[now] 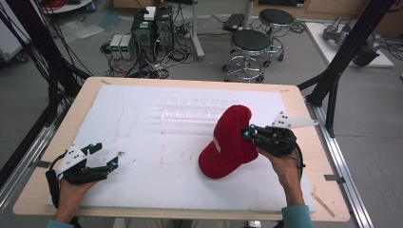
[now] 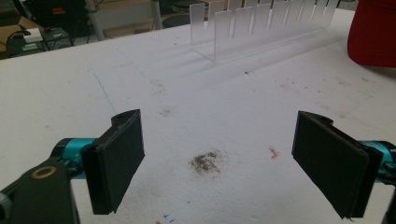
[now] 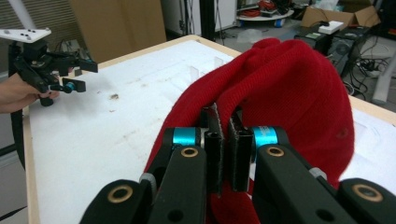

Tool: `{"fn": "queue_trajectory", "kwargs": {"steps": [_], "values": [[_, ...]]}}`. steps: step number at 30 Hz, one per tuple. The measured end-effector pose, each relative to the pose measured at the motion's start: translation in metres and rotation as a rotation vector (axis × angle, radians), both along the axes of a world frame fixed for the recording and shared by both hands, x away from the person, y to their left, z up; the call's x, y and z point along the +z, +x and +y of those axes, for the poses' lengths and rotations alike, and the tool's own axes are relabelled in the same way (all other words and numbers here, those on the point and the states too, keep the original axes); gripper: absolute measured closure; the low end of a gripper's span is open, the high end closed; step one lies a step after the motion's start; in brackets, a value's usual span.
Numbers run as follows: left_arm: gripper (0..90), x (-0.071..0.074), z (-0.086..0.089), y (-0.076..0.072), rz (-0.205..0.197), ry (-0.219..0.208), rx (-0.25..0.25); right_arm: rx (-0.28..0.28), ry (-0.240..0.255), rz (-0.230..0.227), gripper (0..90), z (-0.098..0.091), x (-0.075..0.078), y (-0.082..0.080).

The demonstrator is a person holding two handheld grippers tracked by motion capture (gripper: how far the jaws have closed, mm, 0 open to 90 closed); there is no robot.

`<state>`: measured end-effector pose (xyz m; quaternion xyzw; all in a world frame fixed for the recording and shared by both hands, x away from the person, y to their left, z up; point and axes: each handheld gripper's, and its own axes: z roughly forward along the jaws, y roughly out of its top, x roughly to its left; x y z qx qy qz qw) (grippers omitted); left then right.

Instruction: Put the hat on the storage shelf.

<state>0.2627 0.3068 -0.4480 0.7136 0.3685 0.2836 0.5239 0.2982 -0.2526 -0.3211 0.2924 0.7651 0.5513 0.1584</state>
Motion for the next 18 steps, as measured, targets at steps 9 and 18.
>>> {"fn": "queue_trajectory", "kwargs": {"steps": [9, 18], "values": [[17.1, 0.001, 0.002, 0.001, 0.009, -0.018, -0.008, 0.075, 0.004, -0.018, 87.2, 0.029, 0.012, 0.004], [17.1, 0.005, 0.005, 0.002, 0.024, -0.043, -0.046, 0.161, 0.009, -0.074, 87.3, 0.064, 0.026, 0.008]]}}
